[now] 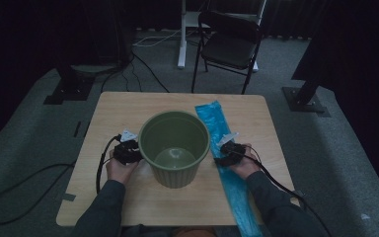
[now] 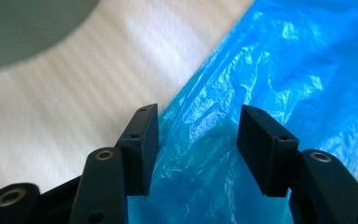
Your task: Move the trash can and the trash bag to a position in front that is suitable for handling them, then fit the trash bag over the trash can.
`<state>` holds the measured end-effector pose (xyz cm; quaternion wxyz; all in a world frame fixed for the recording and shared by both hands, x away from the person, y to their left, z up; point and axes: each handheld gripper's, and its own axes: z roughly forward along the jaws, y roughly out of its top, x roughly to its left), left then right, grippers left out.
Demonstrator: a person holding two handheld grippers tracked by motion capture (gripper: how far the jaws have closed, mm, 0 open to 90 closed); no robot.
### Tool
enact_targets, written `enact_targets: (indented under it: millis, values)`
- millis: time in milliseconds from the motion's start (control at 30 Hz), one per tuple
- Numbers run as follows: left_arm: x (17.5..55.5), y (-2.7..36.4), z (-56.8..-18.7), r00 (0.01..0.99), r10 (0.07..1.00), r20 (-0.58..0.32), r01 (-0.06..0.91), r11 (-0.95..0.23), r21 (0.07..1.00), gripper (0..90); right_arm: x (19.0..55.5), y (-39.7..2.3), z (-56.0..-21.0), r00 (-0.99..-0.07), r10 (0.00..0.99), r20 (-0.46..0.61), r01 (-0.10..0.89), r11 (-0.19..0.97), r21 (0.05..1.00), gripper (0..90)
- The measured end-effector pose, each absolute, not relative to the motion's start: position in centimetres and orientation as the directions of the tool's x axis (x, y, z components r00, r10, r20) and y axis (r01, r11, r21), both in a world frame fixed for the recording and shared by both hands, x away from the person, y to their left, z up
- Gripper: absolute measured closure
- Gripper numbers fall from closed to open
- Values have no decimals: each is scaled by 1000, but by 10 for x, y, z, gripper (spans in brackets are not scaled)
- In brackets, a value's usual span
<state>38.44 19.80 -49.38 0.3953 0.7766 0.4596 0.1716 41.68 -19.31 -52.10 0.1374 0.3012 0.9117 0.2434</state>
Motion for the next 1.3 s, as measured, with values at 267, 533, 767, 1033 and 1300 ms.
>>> enact_targets:
  millis: [267,533,767,1033,1300]
  values:
    - [384,198,-494,519,849,-101,579,-262,772,531,386,-227,-519,-799,601,-37,507,704,497,495]
    - [386,198,-495,522,847,-97,580,-269,769,530,401,-208,-501,-784,617,-70,470,664,582,417]
    - [385,199,-496,522,847,-100,584,-269,766,527,427,-200,-502,-726,683,-79,504,606,616,414]
    - [385,200,-495,525,846,-99,582,-272,767,524,436,-199,-509,-694,716,-79,530,582,617,393]
    - [387,199,-496,525,846,-99,582,-271,767,519,447,-194,-510,-670,739,-73,543,555,630,377]
